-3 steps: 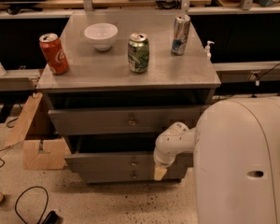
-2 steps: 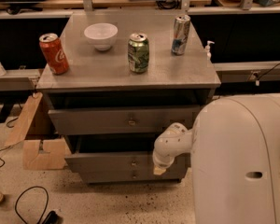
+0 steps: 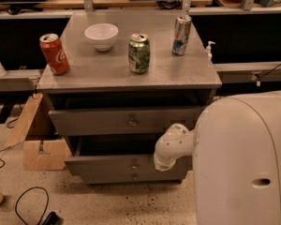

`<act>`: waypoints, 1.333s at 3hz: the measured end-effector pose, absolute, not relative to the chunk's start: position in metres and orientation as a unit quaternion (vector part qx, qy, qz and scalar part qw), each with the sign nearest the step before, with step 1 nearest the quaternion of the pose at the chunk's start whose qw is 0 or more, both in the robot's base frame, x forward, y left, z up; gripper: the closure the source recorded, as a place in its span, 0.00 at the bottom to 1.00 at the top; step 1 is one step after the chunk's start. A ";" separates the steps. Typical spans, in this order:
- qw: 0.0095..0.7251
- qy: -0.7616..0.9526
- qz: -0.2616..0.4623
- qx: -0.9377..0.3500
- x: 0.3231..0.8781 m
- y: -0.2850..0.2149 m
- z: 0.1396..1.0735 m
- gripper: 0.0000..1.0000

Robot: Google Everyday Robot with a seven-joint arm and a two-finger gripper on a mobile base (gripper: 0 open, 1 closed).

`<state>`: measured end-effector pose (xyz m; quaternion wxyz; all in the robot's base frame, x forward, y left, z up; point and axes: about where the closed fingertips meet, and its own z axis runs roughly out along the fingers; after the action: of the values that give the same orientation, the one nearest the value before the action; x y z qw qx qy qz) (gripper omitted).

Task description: Open middle drawer

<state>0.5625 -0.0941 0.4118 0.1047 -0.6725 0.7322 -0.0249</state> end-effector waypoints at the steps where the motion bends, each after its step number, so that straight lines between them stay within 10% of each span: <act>1: 0.105 0.732 -0.025 -0.673 0.563 -0.094 0.412 1.00; 4: 0.105 0.732 -0.025 -0.673 0.562 -0.094 0.412 0.98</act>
Offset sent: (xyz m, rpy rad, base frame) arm -0.1065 -0.0385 0.0036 -0.0621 0.0896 -0.1158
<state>0.5625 -0.0941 0.4121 0.1047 -0.6725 0.7322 -0.0249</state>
